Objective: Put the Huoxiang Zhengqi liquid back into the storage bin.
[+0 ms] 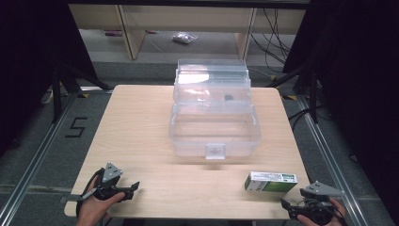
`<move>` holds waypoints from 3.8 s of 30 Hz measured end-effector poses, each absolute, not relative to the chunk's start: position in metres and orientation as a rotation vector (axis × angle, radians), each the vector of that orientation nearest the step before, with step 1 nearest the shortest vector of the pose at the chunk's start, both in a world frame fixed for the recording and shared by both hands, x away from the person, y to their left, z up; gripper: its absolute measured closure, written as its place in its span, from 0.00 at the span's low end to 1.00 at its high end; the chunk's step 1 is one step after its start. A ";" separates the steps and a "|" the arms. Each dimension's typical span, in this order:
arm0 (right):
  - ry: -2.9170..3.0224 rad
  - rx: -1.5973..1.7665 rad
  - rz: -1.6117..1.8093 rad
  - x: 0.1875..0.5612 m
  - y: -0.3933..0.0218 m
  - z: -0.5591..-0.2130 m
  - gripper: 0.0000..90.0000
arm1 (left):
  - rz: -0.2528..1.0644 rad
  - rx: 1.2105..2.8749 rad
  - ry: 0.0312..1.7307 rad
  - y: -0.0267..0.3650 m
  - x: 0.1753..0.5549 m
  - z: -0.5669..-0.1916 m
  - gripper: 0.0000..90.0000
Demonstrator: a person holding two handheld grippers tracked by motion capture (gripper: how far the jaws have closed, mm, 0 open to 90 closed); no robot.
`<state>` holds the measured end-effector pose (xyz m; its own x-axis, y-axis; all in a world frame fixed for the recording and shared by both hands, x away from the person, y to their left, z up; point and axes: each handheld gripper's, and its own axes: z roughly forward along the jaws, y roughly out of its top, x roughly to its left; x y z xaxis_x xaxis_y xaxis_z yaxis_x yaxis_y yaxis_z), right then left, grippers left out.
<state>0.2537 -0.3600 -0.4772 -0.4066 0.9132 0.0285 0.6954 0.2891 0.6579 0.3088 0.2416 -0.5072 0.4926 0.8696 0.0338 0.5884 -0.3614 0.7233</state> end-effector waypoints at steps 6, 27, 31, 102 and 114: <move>2.224 1.450 0.849 0.253 -0.360 -0.474 0.18 | 0.545 2.092 1.199 0.243 0.310 -0.507 0.17; 2.320 1.286 0.776 0.265 -0.362 -0.439 0.18 | 0.528 2.114 1.185 0.245 0.312 -0.507 0.17; 2.392 1.200 0.764 0.273 -0.359 -0.424 0.18 | 0.522 2.094 1.194 0.244 0.311 -0.507 0.17; 3.065 0.470 0.129 0.370 -0.270 -0.424 0.71 | 0.462 2.069 1.183 0.248 0.312 -0.507 0.19; 3.041 0.401 0.261 0.375 -0.261 -0.397 0.72 | 0.466 2.059 1.189 0.248 0.312 -0.507 0.19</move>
<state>0.3747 -0.2614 -0.3965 -0.9642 0.2622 -0.0402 0.2515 0.9518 0.1755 0.3117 0.2475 -0.5067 0.5132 0.8575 -0.0368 0.6040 -0.3304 0.7252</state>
